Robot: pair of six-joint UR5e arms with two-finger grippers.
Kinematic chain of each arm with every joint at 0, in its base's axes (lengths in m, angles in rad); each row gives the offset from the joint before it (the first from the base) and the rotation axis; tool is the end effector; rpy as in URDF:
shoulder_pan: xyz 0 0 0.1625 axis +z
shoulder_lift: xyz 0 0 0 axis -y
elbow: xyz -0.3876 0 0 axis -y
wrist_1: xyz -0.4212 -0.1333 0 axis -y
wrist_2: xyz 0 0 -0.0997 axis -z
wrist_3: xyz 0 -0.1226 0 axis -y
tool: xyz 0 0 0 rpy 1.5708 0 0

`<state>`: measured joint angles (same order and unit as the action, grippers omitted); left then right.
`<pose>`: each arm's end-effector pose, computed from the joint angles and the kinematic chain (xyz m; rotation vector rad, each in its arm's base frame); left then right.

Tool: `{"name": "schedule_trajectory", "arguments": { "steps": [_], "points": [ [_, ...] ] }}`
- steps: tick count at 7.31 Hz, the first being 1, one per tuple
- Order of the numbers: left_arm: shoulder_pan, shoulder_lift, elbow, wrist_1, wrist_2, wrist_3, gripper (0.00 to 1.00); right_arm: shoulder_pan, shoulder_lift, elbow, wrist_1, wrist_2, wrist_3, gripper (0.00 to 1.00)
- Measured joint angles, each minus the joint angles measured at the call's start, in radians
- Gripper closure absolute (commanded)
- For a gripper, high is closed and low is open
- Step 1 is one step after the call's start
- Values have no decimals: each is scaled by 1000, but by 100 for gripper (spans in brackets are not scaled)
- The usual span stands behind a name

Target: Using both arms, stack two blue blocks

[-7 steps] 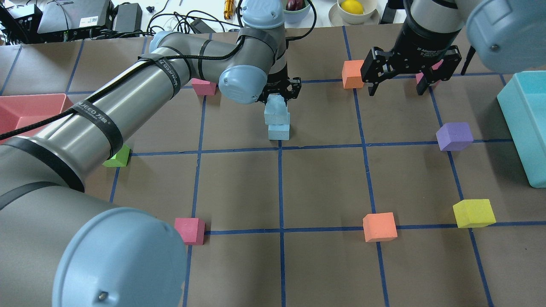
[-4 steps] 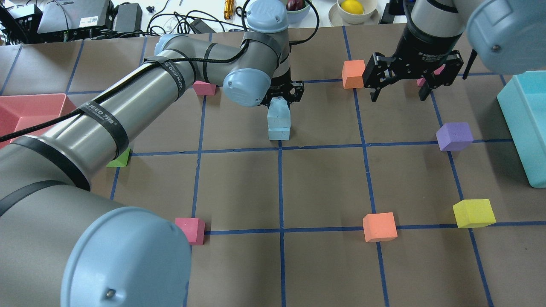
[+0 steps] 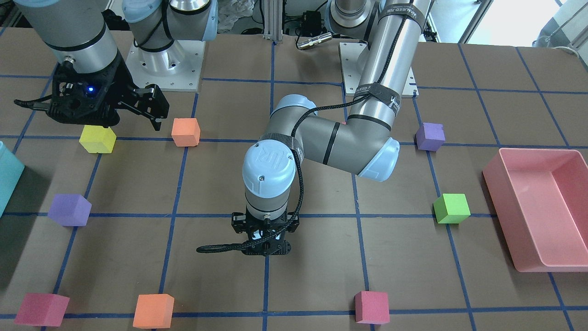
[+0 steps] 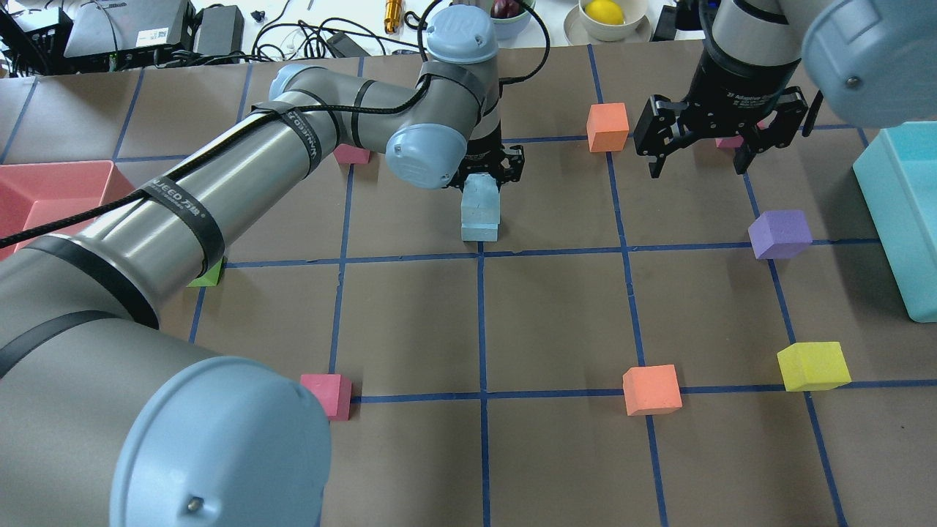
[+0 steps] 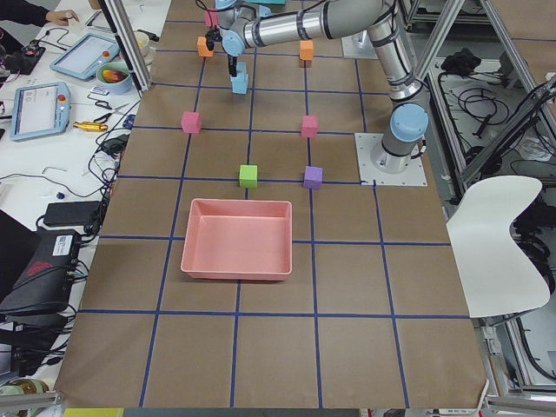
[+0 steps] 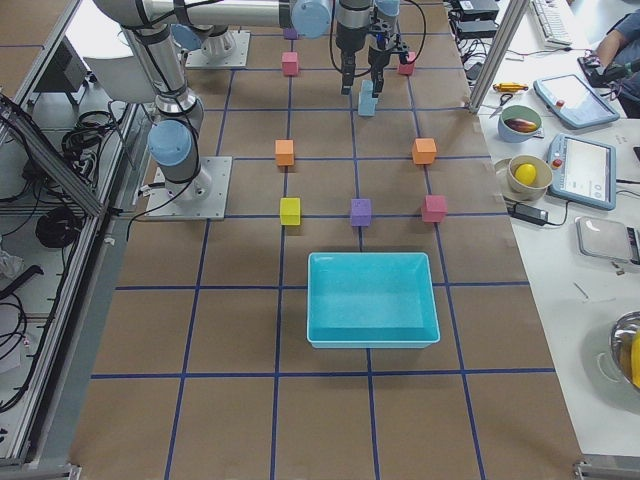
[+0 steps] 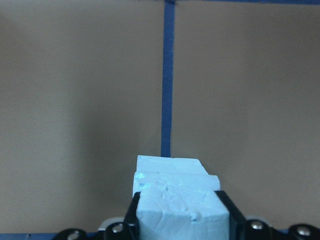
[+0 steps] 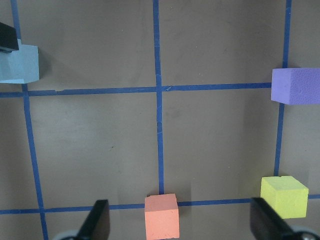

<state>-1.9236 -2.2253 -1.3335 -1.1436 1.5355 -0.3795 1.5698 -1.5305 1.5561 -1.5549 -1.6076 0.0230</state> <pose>-0.3786 -0.6299 0.1778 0.0412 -3.1048 -0.0051 0.1283 -0.5313 0.4125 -0.0361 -3.1035 -0.0638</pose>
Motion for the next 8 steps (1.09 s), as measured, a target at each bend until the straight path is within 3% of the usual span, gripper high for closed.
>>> {"name": "schedule_trajectory", "arguments": {
  "steps": [5,8],
  "points": [
    [12,48,28,-14,-41,6,0,-4,0,0,-1,22,-1,0],
    [122,184,80,-176,-46,139,0,-4,1,1,-1,21,-1,0]
  ]
}}
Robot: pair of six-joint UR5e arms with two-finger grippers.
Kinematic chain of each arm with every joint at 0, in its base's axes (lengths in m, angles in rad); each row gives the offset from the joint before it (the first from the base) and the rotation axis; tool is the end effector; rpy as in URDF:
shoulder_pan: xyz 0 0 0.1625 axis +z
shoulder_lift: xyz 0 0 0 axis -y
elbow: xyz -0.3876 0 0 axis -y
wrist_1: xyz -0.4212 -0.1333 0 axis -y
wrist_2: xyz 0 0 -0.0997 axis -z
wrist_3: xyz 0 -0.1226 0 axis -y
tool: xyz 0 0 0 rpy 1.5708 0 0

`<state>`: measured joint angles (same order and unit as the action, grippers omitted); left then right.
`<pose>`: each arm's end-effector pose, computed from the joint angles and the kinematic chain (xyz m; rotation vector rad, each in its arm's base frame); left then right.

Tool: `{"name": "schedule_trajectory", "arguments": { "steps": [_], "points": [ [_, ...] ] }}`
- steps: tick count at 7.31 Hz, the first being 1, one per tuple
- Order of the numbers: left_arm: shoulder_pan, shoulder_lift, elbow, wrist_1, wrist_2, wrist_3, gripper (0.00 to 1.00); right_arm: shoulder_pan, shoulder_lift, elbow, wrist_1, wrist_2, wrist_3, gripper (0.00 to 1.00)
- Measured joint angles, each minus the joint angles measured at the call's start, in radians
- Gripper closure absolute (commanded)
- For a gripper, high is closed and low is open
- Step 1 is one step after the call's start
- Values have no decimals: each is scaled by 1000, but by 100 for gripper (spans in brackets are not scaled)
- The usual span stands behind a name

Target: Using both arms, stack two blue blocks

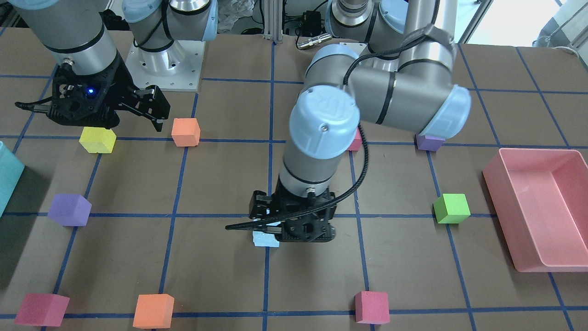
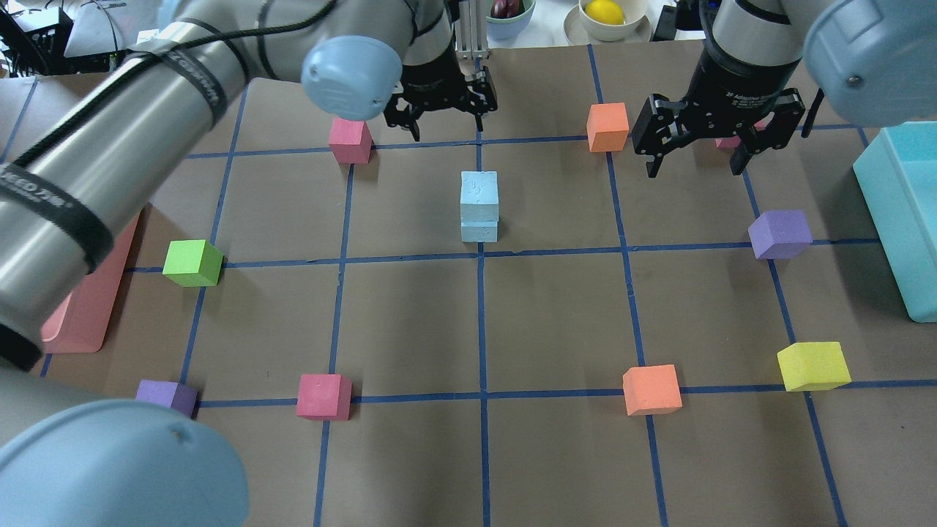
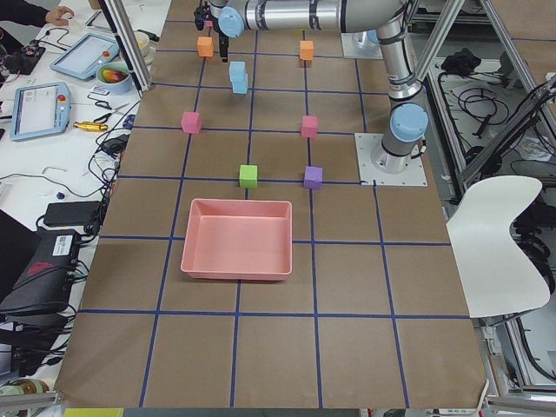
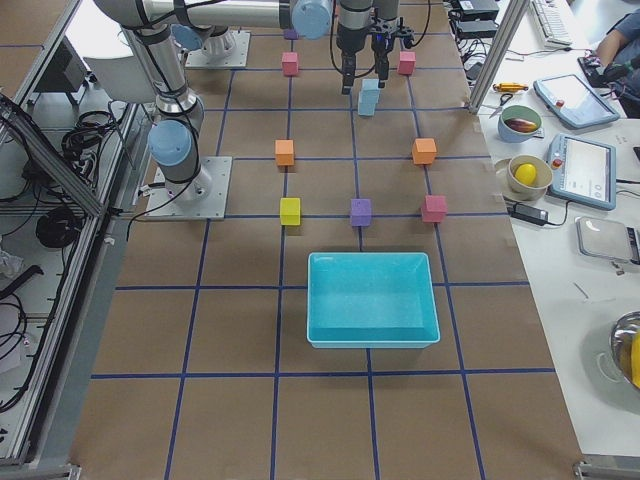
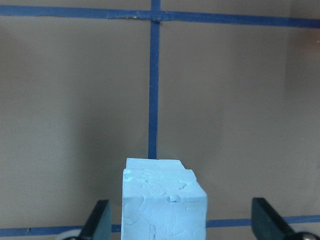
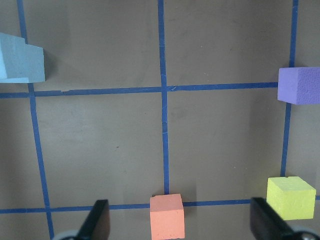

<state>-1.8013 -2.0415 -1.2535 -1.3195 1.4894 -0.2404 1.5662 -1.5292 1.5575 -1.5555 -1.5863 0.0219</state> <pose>-0.3001 -0.6519 0.3317 0.0090 -3.0375 0.1158 0.1290 -0.5320 0.4110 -0.0409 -3.1247 -0.0679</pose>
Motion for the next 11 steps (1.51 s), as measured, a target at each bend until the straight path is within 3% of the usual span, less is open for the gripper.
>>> {"name": "schedule_trajectory", "arguments": {
  "steps": [3,4,6,11],
  "points": [
    [134,184,-42,-179,113,290,0,0,0,0,0,-2,0,0],
    [152,250,-109,-178,125,304,0,-1,1,0,-1,1,0,0],
    [165,358,-261,-52,127,316,0,-2,2,-1,-3,1,1,0],
    [173,407,-305,-25,110,314,0,-3,3,-1,-11,3,1,0]
  ]
}}
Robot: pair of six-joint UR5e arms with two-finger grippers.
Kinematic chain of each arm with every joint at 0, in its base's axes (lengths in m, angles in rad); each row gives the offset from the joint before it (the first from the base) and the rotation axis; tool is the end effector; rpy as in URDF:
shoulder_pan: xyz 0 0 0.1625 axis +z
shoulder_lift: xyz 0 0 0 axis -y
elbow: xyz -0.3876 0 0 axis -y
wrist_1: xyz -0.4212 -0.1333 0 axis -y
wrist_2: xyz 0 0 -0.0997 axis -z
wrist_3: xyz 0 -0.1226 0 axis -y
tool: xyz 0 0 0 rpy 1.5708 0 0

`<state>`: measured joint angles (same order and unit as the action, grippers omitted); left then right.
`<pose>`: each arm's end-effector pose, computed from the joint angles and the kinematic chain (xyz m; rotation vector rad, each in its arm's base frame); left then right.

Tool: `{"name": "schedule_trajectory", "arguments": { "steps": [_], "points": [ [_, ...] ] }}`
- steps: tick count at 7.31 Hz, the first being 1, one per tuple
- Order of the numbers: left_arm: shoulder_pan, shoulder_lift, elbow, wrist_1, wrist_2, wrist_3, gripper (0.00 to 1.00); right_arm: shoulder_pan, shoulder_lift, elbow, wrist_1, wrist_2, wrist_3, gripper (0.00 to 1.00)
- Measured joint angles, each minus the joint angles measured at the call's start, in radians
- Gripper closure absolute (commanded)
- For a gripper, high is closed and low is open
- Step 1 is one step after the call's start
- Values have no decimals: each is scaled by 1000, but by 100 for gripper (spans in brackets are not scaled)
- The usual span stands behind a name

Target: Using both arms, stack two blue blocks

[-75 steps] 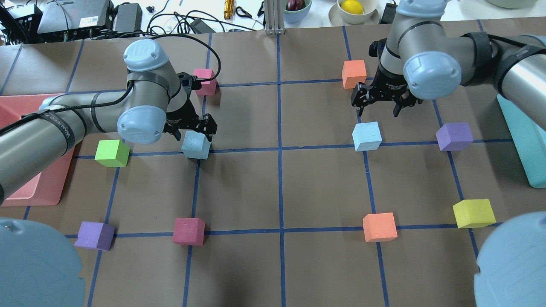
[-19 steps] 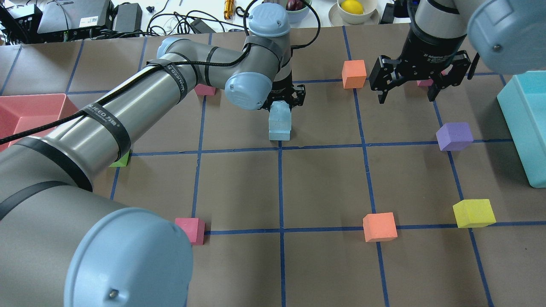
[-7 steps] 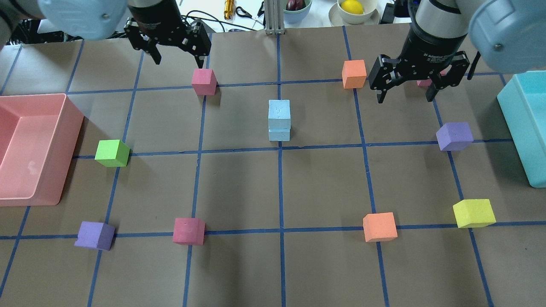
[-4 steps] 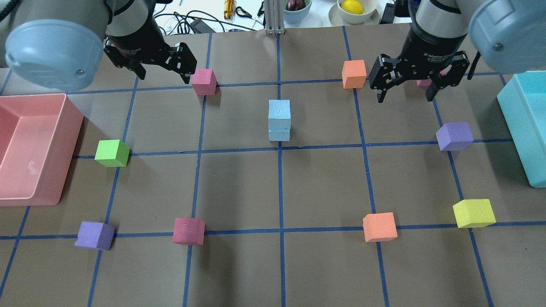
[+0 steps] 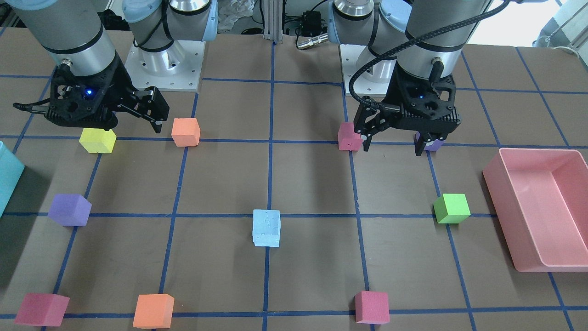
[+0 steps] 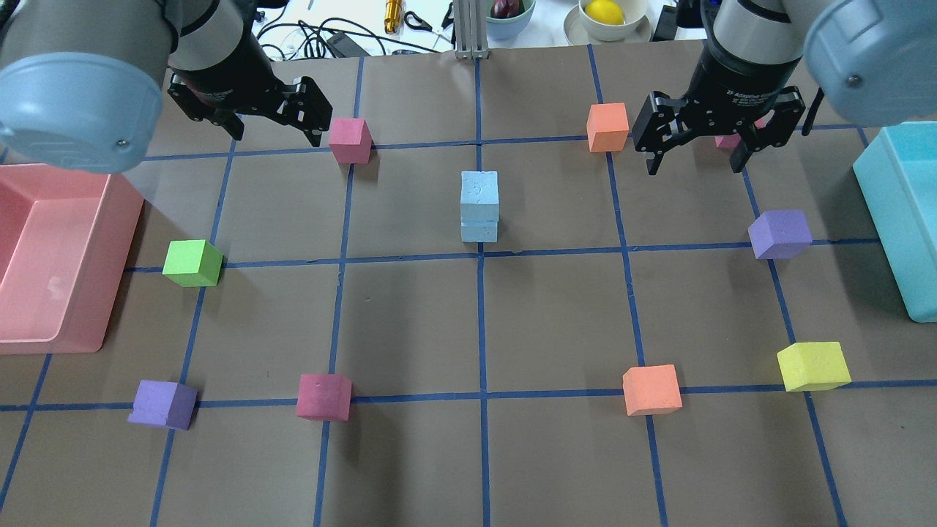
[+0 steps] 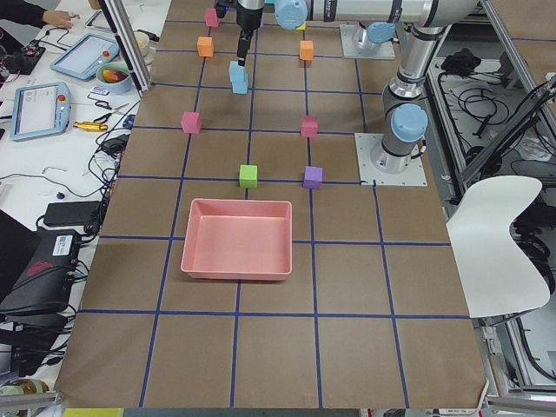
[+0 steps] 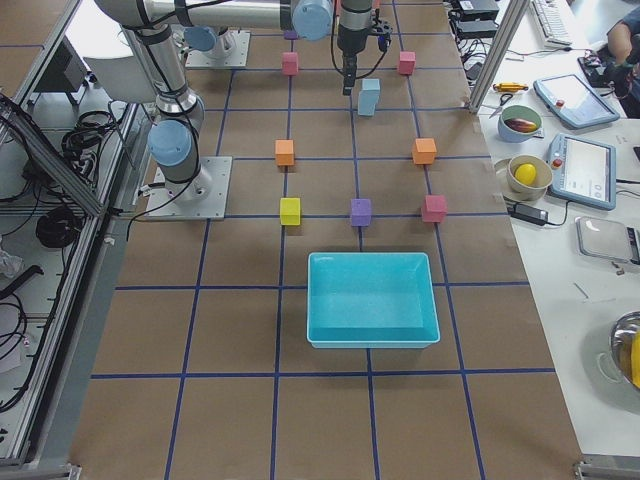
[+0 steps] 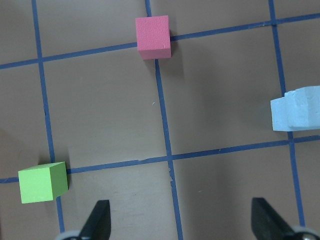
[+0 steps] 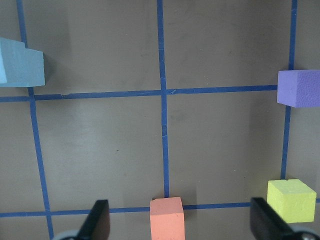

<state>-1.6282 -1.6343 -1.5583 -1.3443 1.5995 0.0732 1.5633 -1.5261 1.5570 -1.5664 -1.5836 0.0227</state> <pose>-0.1620 -0.5564 0.4246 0.1984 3.0933 -0.2723 0.1277 -0.5346 0.4107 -0.0469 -3.1277 -0.0551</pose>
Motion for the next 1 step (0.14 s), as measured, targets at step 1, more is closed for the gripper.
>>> {"name": "schedule_trajectory", "arguments": {
  "steps": [1],
  "points": [
    [-1,0,1,-2,-16,-1,0,1,1,0,0,1,0,0]
  ]
}}
